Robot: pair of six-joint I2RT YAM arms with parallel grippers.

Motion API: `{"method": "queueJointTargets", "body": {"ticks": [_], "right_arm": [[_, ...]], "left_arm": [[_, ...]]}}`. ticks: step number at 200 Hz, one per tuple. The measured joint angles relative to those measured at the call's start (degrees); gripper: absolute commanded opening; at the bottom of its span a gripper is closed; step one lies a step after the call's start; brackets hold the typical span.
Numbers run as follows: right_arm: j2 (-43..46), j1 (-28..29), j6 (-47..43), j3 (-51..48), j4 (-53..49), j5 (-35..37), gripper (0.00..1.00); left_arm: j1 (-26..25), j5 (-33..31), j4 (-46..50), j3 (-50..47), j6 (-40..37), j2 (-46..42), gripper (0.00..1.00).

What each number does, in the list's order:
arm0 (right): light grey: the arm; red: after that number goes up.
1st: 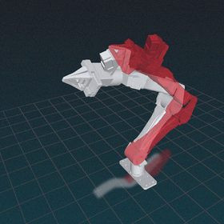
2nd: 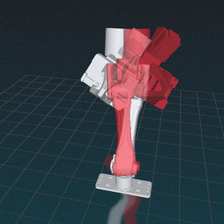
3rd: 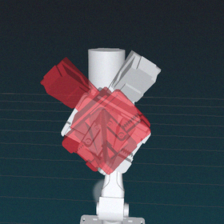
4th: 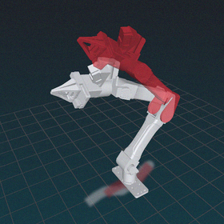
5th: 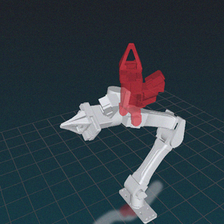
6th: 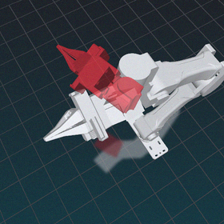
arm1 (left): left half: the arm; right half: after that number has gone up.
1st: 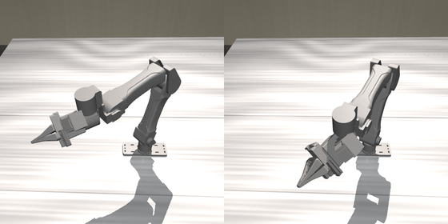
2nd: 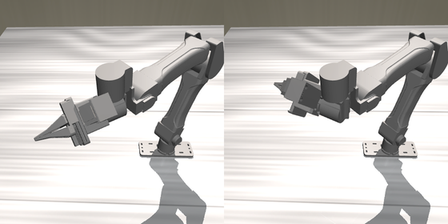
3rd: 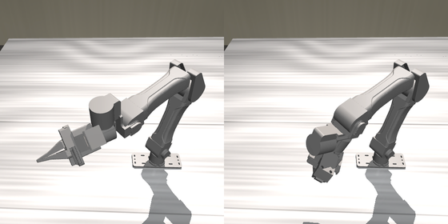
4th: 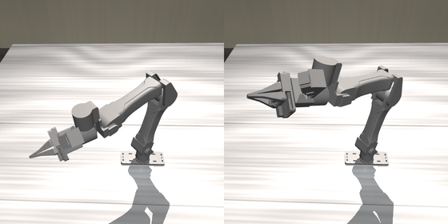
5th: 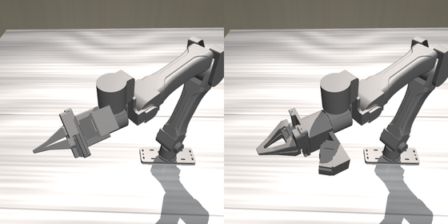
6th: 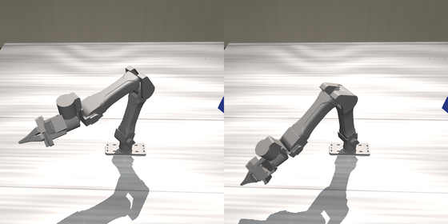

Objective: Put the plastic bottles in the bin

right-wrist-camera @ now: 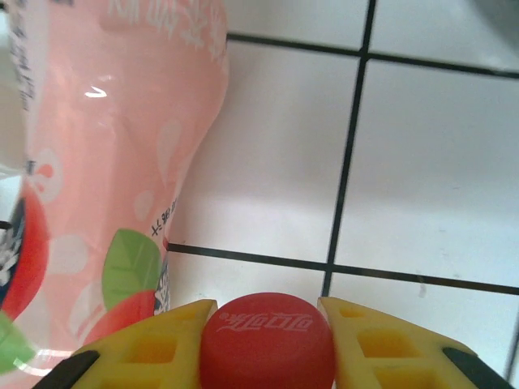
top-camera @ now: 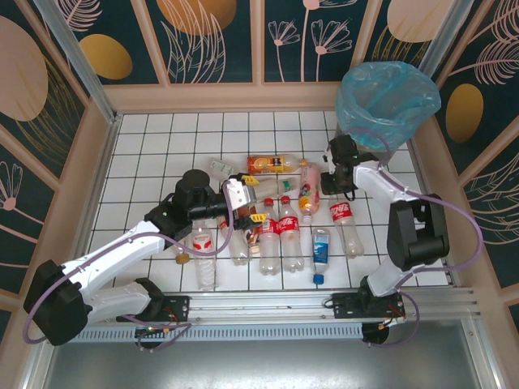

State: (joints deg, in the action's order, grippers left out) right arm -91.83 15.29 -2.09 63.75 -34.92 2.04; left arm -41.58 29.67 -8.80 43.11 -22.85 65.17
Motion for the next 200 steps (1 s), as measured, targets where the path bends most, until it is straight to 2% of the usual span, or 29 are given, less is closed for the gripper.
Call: {"method": "queueJointTargets", "body": {"ticks": [52, 71, 93, 128, 158, 177, 200], "right_arm": [[9.2, 3.9, 2.1, 3.1, -3.5, 4.5, 0.09], [12.5, 4.6, 2.6, 6.4, -4.8, 5.2, 0.00], [15.7, 5.2, 2.7, 12.0, -6.0, 4.5, 0.00], [17.7, 6.5, 3.0, 23.6, -5.2, 1.1, 0.00], [16.6, 7.5, 2.8, 35.8, 0.1, 3.6, 0.00], [15.1, 7.5, 0.9, 41.0, 7.4, 9.9, 0.00], [13.7, 7.5, -4.6, 41.0, 20.1, 19.7, 0.00]], "left_arm": [[0.0, -3.1, -2.1, 0.1, 4.5, -1.5, 0.85], [0.0, -5.4, -2.1, 1.5, 8.2, -0.7, 0.84], [0.0, -8.3, -1.6, 6.0, 13.3, 1.9, 0.78], [0.0, -9.9, -0.4, 14.3, 18.8, 6.0, 0.76], [0.0, -10.7, 0.5, 21.6, 21.8, 8.9, 0.77], [0.0, -10.7, 0.4, 25.4, 23.1, 10.6, 0.77], [0.0, -10.8, -0.4, 26.5, 24.2, 11.7, 0.76]]}}
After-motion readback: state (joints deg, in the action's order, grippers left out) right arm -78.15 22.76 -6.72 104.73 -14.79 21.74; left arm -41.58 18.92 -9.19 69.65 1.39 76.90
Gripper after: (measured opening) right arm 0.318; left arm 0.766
